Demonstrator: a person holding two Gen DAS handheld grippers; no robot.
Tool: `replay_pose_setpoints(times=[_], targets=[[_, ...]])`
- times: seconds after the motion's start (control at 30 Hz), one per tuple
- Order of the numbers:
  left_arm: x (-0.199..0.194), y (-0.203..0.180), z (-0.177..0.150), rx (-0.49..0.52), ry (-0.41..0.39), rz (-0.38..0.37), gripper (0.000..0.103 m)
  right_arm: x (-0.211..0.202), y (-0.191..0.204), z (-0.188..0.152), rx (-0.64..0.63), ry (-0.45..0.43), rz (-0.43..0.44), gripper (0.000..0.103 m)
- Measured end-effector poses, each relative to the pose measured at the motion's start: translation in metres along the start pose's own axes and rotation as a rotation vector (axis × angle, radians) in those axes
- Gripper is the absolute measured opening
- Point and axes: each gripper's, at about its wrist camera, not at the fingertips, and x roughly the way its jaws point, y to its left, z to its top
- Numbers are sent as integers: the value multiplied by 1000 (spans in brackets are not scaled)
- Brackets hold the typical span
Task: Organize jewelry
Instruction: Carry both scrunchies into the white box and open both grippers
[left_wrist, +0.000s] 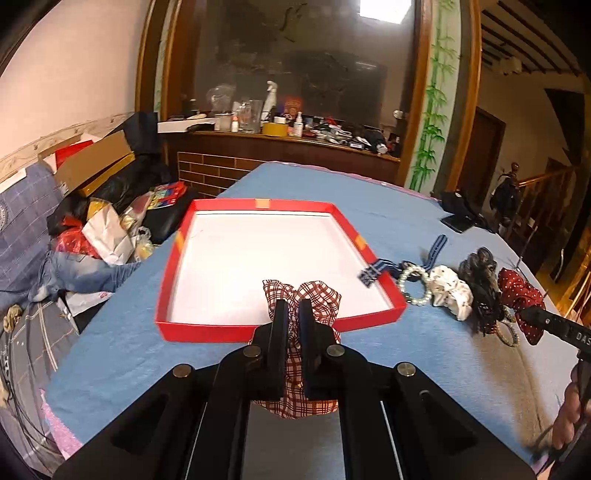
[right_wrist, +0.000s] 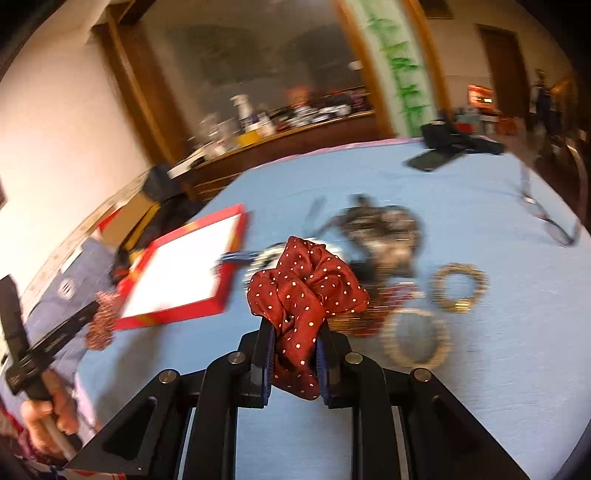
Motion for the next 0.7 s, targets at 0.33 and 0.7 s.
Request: replay_pose_setpoints(times=[0.33, 0.7], targets=[[1, 36, 36, -28, 21, -1, 6, 39, 85, 32, -105, 112, 124, 21], [50, 56, 102, -21, 48, -13, 6, 103, 150, 92, -157, 168, 173, 24]])
